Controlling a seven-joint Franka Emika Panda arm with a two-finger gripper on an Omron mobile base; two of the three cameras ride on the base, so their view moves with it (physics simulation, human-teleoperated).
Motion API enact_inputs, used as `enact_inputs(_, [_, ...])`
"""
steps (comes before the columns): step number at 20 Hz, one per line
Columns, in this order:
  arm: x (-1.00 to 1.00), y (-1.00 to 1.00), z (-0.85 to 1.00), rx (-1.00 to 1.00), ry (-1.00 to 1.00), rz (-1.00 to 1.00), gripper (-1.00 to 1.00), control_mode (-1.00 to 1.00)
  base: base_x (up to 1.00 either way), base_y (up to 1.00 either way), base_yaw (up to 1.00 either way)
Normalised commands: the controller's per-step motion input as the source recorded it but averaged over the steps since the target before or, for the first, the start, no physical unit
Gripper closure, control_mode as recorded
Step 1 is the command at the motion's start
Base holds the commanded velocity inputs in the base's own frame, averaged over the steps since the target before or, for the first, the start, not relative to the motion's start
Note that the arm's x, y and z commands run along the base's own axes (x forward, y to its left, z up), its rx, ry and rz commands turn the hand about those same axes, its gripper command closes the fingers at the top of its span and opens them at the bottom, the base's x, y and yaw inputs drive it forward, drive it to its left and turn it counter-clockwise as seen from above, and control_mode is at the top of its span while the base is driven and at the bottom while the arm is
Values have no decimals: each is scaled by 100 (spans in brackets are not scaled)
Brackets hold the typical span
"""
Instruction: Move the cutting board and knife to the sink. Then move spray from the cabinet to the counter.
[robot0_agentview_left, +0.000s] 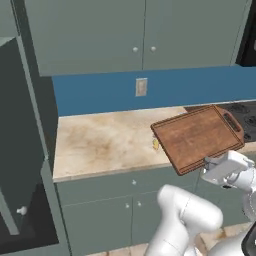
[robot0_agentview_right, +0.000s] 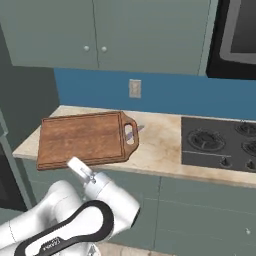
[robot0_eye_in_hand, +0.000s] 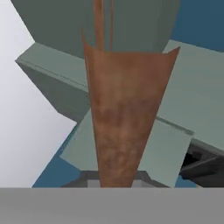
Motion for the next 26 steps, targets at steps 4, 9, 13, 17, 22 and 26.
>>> enact_inputs(4, [0, 0, 0, 0, 0, 0, 100, 100, -6, -99, -43])
enact_inputs(9, [0, 0, 0, 0, 0, 0, 100, 100, -1, -81, -76])
enact_inputs(13, [0, 0, 0, 0, 0, 0, 100, 100, 0, -48, -80])
enact_inputs(17, [0, 0, 0, 0, 0, 0, 100, 100, 0, -41, -77])
enact_inputs(22, [0, 0, 0, 0, 0, 0, 100, 100, 0, -33, -73])
enact_inputs(26, [0, 0, 0, 0, 0, 0, 100, 100, 0, -34, -72])
